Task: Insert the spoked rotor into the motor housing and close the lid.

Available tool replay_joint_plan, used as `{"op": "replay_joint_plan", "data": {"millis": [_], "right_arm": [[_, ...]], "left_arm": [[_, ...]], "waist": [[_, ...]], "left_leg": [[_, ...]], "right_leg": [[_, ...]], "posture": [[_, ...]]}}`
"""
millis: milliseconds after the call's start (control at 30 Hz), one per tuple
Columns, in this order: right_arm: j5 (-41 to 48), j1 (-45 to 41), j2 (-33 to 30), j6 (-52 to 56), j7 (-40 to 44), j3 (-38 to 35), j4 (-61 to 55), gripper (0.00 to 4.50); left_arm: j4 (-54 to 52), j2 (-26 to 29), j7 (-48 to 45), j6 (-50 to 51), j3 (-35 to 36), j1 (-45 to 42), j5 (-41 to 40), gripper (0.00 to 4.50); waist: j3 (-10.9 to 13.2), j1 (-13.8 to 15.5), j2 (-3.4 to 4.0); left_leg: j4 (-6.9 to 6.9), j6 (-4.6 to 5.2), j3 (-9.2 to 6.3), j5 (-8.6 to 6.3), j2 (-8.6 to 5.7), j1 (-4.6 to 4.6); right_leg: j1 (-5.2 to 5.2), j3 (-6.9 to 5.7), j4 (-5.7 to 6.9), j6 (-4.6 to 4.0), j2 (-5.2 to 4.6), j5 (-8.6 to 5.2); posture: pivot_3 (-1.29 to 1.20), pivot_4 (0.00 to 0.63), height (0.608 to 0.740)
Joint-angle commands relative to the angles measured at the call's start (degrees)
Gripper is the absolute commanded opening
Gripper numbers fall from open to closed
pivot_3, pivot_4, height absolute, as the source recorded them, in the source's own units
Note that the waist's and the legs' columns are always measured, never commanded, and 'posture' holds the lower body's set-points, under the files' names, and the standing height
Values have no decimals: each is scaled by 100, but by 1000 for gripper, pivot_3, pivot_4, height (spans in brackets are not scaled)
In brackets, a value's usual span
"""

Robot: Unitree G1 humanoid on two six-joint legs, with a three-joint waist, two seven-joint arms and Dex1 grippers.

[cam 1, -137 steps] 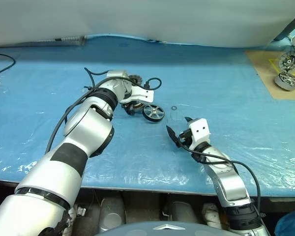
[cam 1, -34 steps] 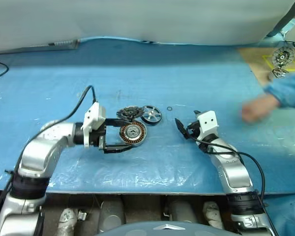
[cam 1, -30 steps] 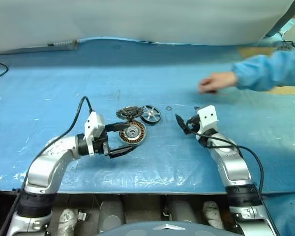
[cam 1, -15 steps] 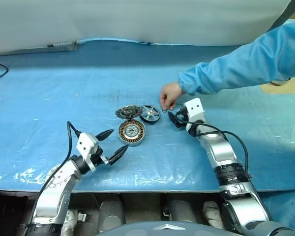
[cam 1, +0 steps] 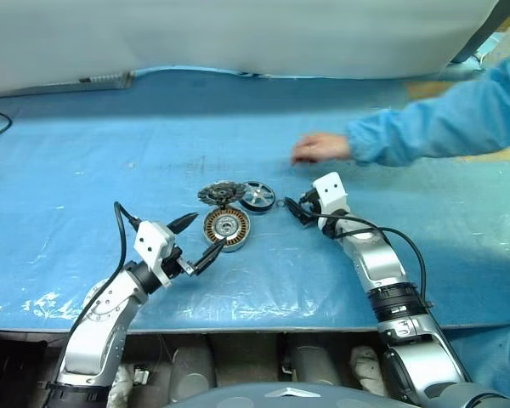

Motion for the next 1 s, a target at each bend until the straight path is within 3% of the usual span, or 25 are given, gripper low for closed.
{"op": "replay_joint_plan", "data": {"millis": [33, 267, 433, 700, 900, 1000], "right_arm": [[29, 169, -119, 7, 125, -12, -496, 4500], [158, 623, -475, 377, 592, 15, -1340, 4500], [177, 649, -477, 516, 826, 216, -1505, 4500], [22, 259, -68, 370, 697, 509, -921, 4500], [-27, -4, 61, 272, 606, 502, -309, 4500], [-60, -17, 55, 283, 634, 537, -167, 3864]], "left_arm": [[-457, 9, 168, 164, -100, -104, -85, 4477], [-764, -74, 446, 226, -361, 23, 36, 4477], [-418, -138, 459, -96, -434, 216, 123, 4477], [872, -536, 511, -1380, -622, 206, 618, 4477], [1204, -656, 575, -1656, -591, -17, 669, 4477], [1227, -631, 593, -1641, -560, -90, 645, 4500]], "waist": [[0, 13, 0], [0, -1, 0], [0, -14, 0], [-1, 3, -1], [-2, 4, -2], [-3, 6, -3]], "left_leg": [[1, 0, 0, 0, 0, -1], [3, 0, -1, 0, 1, -8], [3, 1, 0, -1, 2, -11], [6, 2, -1, -1, 1, -10], [6, 1, -1, -1, 2, -11], [8, 1, -1, -1, 2, -10]], "right_leg": [[0, 0, 0, 0, 0, 0], [0, 0, 0, 1, 0, 0], [0, 1, 2, 0, 1, 1], [-1, 0, -1, 0, 0, 1], [0, 0, 1, -1, 0, 2], [0, 1, 2, -3, -1, 4]], "posture": [[0, 150, 740], [0, 150, 740], [0, 150, 740], [0, 150, 740], [0, 150, 740], [0, 150, 740]]}}
